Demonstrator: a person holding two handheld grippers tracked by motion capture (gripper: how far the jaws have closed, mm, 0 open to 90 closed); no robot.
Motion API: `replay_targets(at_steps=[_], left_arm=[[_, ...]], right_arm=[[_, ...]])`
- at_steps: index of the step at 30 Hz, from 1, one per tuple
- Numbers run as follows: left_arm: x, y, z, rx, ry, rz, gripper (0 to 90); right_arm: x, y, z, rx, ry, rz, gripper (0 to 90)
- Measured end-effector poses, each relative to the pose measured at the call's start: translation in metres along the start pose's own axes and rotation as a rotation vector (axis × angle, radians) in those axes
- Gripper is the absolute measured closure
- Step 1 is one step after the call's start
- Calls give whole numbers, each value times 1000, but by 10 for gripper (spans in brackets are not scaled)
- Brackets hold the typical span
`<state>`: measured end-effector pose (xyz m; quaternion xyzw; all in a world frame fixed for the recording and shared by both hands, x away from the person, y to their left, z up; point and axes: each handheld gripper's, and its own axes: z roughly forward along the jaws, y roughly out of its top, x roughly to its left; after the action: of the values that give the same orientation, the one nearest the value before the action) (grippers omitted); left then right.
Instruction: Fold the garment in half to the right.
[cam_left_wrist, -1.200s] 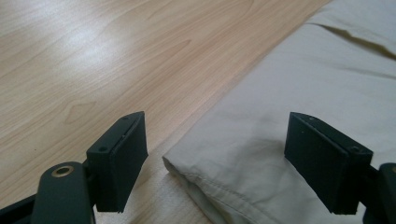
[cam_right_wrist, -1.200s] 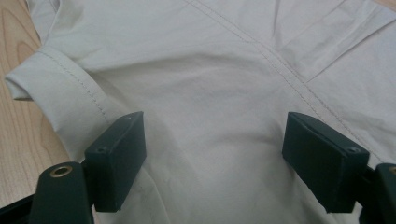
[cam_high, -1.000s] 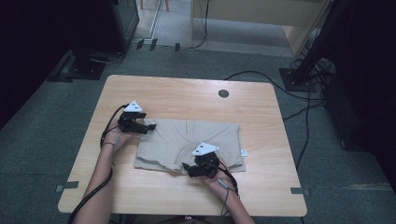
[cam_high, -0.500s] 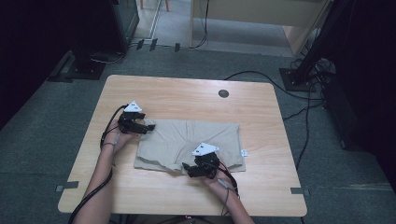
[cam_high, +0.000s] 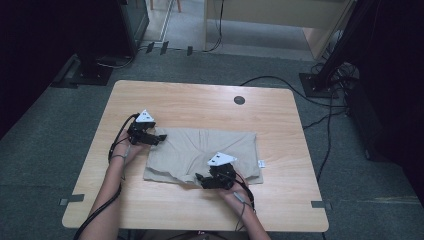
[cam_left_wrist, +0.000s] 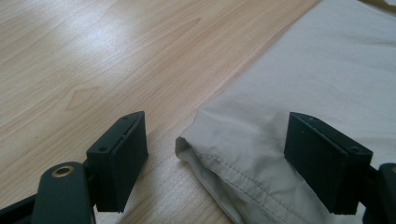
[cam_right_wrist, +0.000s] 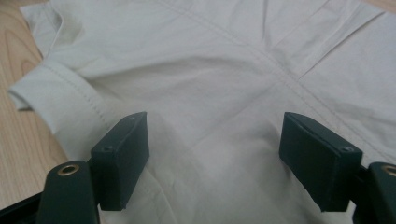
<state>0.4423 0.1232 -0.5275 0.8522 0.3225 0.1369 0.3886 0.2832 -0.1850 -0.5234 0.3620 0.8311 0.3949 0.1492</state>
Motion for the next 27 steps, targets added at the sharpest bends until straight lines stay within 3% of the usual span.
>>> replay_targets(at_steps=[7, 12, 19, 27], left_arm=[[0, 0, 0, -2, 0, -4, 214], [0, -1, -1, -2, -1, -6, 214], [0, -1, -1, -4, -4, -8, 214], [0, -1, -1, -5, -5, -8, 214]], right_arm=[[5, 13, -1, -39, -23, 44, 238], [8, 20, 4, -53, 10, 79, 237], [22, 21, 16, -21, 28, 51, 237], [23, 14, 22, 8, 22, 47, 236]])
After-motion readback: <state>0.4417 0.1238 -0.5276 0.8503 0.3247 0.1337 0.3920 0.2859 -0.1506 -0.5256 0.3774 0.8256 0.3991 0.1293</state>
